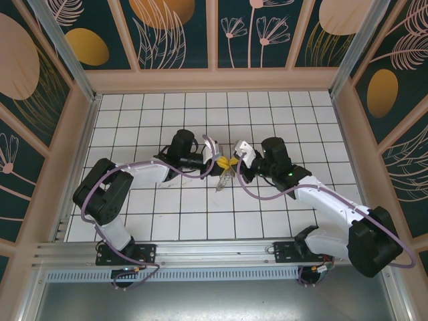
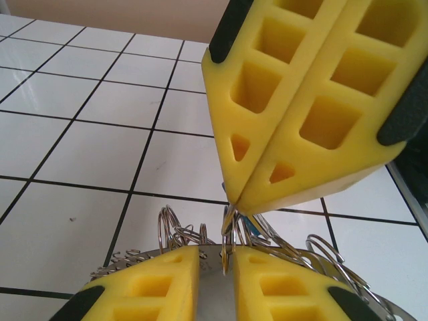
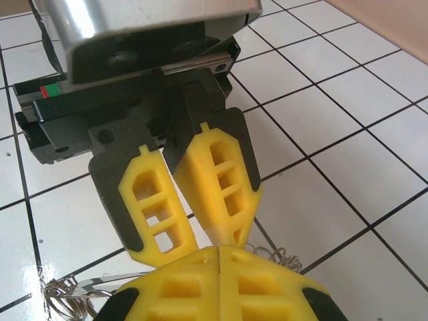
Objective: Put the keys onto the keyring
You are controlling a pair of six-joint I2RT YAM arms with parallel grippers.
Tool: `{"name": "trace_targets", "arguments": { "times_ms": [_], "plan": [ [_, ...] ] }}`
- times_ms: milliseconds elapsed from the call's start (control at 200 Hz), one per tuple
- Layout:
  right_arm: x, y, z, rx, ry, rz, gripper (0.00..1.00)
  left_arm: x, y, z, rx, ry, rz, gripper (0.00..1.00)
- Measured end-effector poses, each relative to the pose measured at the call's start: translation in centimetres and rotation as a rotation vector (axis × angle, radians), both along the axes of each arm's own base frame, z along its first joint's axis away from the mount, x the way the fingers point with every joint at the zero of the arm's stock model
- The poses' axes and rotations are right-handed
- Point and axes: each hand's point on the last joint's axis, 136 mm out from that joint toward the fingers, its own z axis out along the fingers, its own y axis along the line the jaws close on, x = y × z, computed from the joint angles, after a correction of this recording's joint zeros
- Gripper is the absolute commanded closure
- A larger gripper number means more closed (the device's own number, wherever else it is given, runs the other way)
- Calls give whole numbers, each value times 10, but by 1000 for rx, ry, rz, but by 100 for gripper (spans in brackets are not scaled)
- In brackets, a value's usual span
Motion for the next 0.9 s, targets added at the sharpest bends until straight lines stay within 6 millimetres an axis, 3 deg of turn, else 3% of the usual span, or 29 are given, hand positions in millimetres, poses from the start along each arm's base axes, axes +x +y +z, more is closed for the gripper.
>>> {"name": "trace_targets", "arguments": {
  "times_ms": [320,515,766,901],
  "plan": [
    [-1,1,0,0,0,5,100,2,-2,4,-7,0,0,79],
    [-1,1,0,-2,-1,2,100,1,-3,4,-12,9,-5,100],
    [5,-4,-1,-14,-5,-41,100,3,-3,4,-15,-6,1,100],
    [12,-16,-5,7,47,-114,100,3,-1,5,-48,-15,20,100]
  ]
}}
